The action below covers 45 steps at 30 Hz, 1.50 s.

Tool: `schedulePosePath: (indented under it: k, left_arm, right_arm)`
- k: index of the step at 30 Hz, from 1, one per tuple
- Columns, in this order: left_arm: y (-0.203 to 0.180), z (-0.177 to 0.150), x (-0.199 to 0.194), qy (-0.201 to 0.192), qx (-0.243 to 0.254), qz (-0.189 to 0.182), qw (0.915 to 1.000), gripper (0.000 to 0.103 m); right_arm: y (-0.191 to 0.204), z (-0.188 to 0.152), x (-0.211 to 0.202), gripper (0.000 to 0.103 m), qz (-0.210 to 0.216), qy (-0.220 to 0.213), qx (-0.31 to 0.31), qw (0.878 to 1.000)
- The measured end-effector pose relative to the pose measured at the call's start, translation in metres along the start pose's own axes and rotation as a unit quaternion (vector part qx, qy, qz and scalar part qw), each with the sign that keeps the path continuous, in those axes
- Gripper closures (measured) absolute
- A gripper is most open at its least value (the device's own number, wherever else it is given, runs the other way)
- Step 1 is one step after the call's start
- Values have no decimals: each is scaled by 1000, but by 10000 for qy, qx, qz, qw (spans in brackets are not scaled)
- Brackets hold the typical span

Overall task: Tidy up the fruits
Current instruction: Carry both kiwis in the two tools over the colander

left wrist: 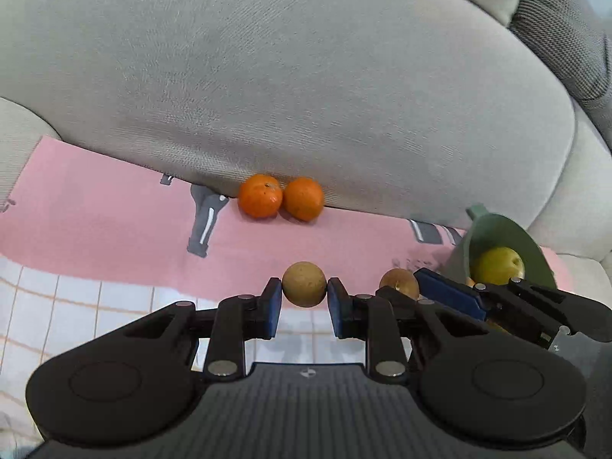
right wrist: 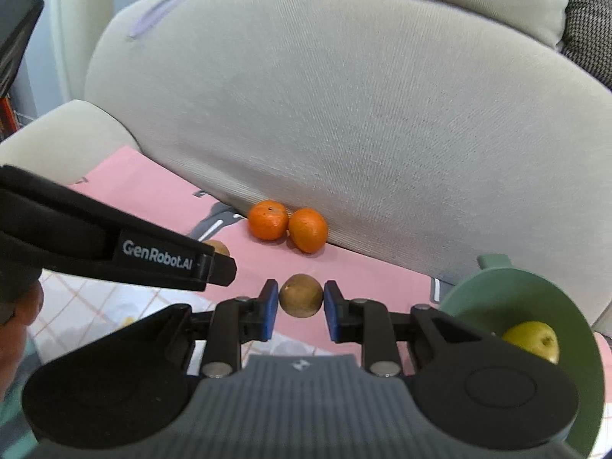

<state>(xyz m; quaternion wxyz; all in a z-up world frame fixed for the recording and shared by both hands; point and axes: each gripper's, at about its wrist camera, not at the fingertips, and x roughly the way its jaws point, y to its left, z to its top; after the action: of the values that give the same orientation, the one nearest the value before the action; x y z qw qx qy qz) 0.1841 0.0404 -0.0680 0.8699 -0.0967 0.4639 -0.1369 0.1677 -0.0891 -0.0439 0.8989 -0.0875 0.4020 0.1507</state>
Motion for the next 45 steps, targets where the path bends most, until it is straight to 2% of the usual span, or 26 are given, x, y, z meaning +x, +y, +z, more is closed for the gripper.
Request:
schedulePosePath:
  k: [12, 23, 38, 45]
  left_arm:
    - [-49, -23, -50, -209, 519, -146, 9983, 75]
    - [-93, -34, -59, -159, 887, -378, 9952, 75]
    - [-138, -35, -37, 57, 1325, -588, 9894, 75]
    - [-146, -31, -23, 211, 1466, -638, 9869, 75]
  right_arm:
    - [-13, -30, -69, 81, 45, -223, 117, 9997]
    - [-45, -52, -104, 81, -229, -257, 474, 9983]
    - [-96, -66, -109, 81, -474, 13, 795, 9957]
    - [-113, -69, -96, 81, -314, 346, 951, 9944]
